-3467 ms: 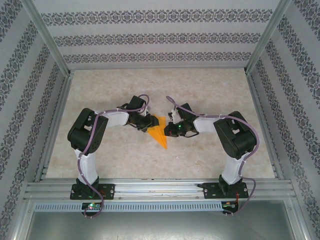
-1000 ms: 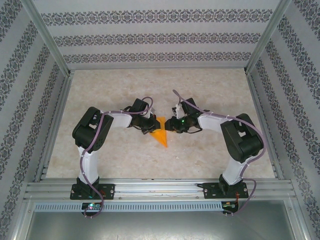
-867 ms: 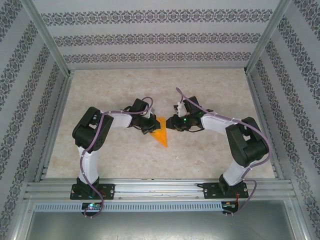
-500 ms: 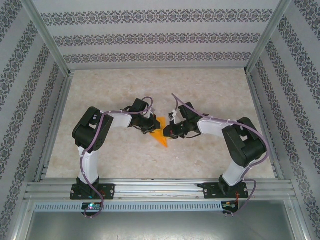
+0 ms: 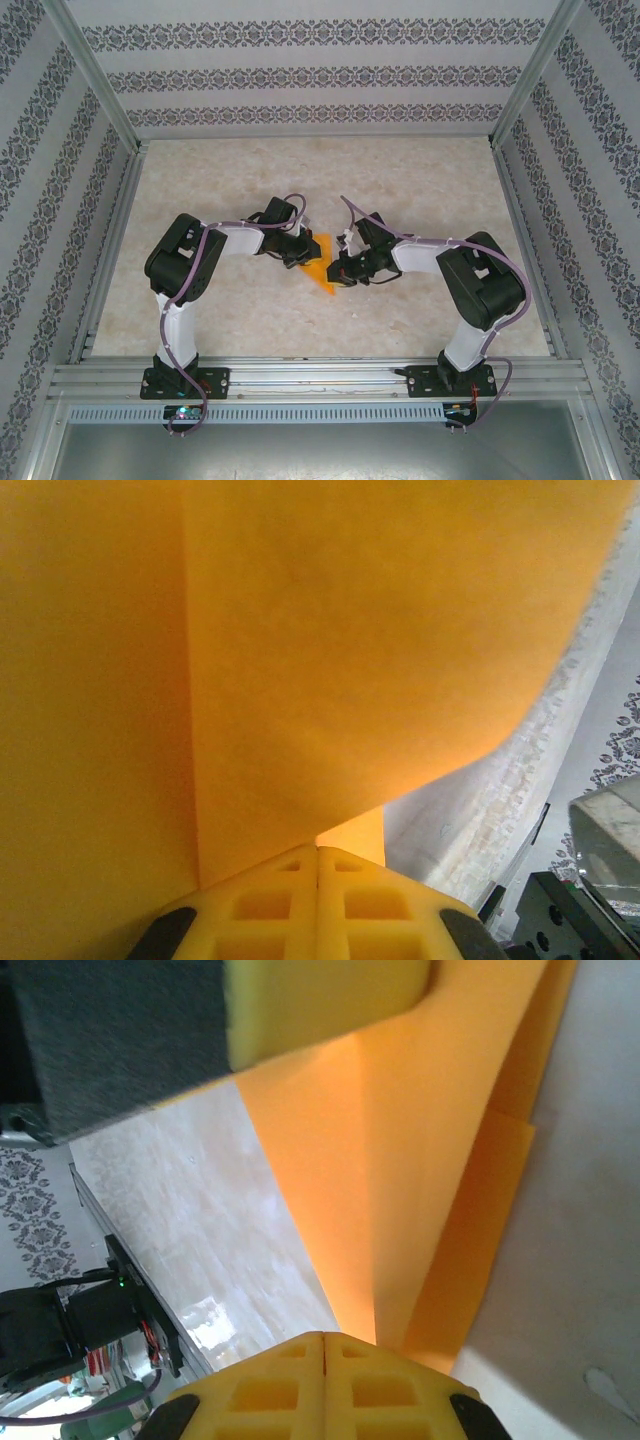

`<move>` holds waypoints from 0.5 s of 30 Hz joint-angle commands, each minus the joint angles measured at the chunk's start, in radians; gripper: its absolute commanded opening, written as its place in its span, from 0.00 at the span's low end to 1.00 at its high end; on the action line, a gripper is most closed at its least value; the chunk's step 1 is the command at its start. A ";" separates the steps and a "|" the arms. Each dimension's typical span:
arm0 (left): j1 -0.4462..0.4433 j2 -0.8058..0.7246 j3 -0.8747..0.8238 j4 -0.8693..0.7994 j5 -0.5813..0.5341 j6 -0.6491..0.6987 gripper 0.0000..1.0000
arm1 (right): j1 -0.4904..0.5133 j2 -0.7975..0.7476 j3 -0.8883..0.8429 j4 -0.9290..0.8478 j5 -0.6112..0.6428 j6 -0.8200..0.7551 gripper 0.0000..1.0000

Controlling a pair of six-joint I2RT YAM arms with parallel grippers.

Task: Fold a paper plane with a square sheet of paper (fold left side to right side)
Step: Fourth fold the wing at the center of the table.

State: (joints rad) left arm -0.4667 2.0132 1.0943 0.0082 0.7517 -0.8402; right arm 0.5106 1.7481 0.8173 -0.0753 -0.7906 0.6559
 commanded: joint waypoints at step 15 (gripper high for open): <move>-0.001 0.061 -0.021 -0.102 -0.074 0.021 0.00 | 0.034 0.011 -0.023 -0.064 0.046 -0.051 0.00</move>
State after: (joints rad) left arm -0.4664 2.0136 1.0943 0.0082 0.7517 -0.8402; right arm 0.5308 1.7481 0.7959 -0.1020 -0.7635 0.6327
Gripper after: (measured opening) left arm 0.055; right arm 0.046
